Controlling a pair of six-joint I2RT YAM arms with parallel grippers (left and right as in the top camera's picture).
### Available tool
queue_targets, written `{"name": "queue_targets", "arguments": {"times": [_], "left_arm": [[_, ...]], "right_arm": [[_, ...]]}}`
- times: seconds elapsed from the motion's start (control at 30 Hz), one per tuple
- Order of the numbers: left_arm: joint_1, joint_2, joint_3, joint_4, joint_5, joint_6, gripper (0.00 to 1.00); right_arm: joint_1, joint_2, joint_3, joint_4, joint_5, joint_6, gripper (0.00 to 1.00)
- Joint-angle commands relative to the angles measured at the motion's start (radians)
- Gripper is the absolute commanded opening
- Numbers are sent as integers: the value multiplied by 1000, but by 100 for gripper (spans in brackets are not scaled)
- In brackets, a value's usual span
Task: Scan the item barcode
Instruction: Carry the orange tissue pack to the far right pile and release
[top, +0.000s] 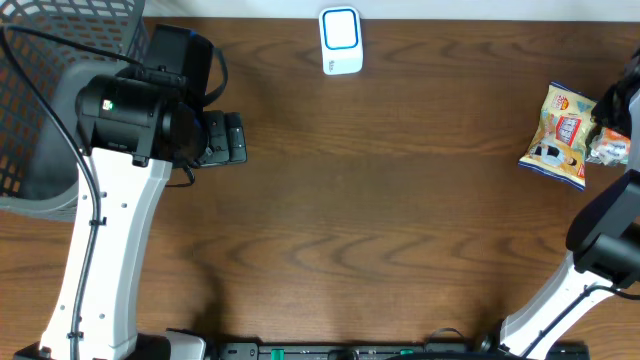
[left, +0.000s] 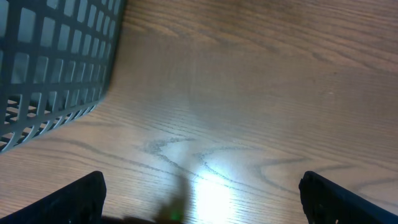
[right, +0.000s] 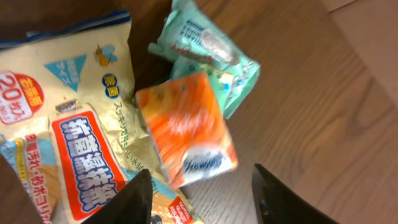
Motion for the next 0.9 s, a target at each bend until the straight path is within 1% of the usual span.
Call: {"name": "queue_targets", "arguments": {"times": [0.0, 0.07, 0.1, 0.13, 0.2, 0.4, 0.53, 0.7, 0.87], "left_arm": [[0, 0, -3, -4, -5, -5, 98], [0, 0, -3, -4, -5, -5, 98], [0, 0, -3, -4, -5, -5, 98], [0, 0, -3, -4, -5, -5, 98], [0, 0, -3, -4, -5, -5, 98], [0, 0, -3, -4, -5, -5, 98], [0, 0, -3, -4, -5, -5, 98], [0, 0, -3, -4, -5, -5, 98], [0, 0, -3, -4, -5, -5, 98]], "right_arm": [[1, 5, -39, 9, -39, -12, 50], [7, -5, -39, 3, -44, -12, 55], [8, -14, -39, 0, -44, -12, 63], [10, -26, -39, 0, -51, -11, 84], [15, -67, -39, -4, -80, -10, 99], [46, -251, -39, -61, -249, 66, 99], [89, -409, -42, -98, -366, 68, 99], [196, -610, -79, -166, -372, 68, 98], [314, -834, -220, -140, -369, 67, 99]]}}
